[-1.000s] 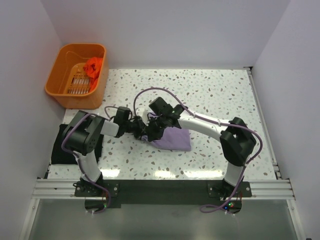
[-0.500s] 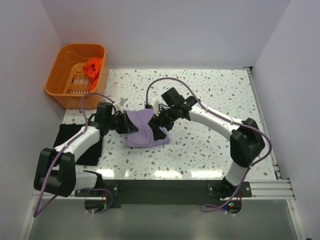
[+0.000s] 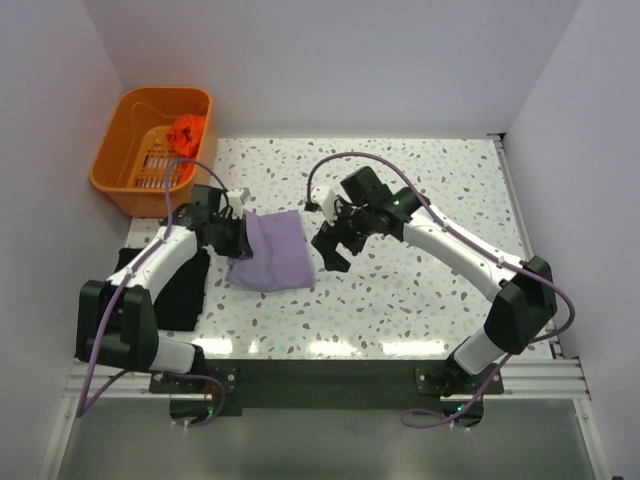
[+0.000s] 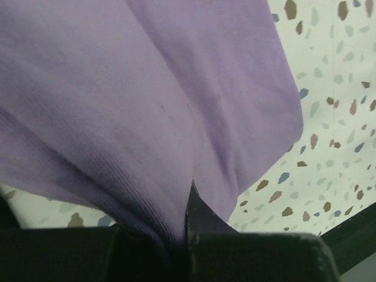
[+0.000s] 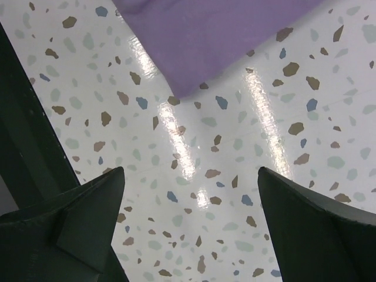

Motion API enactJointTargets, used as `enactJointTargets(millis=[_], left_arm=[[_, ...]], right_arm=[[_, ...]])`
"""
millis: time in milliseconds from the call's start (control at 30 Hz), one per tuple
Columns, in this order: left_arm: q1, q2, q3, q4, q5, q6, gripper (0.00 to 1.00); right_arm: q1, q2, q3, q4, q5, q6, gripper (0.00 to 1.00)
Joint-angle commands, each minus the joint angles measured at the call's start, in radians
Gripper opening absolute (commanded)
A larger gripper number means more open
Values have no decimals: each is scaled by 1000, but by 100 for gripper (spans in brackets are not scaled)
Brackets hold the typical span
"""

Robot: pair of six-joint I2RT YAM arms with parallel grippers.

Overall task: Fold and stack the t-shirts
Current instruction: Neatly place the folded tshirt to the corner

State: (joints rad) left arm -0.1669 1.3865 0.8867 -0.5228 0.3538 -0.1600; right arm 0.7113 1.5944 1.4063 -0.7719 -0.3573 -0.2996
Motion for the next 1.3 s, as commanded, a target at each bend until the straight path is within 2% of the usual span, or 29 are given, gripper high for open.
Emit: enactJointTargets(millis=[0, 200, 400, 500, 600, 833, 1000, 1267], left_arm=[[35, 51, 104, -132, -33, 141, 0], [56, 103, 193, -313, -116, 284, 0], [87, 79, 313, -457, -167, 404, 0], [98, 59, 325, -532, -199, 461, 0], [162, 19, 289, -617, -150, 504, 0], [279, -79, 294, -684, -101, 648, 1], [310, -124, 342, -691, -170, 674, 0], [316, -168, 432, -782, -115, 665, 0]], right_arm=[[2, -65, -16, -41, 64, -56, 99], [2, -77, -55, -56, 78, -84, 99], [2, -73, -70, -60, 81, -95, 98], [2, -73, -78, -60, 78, -98, 99], [2, -76, -84, -61, 80, -102, 99], [2, -79, -92, -73, 78, -111, 99], [4, -79, -98, -78, 75, -116, 99], [2, -76, -98, -75, 70, -121, 99]])
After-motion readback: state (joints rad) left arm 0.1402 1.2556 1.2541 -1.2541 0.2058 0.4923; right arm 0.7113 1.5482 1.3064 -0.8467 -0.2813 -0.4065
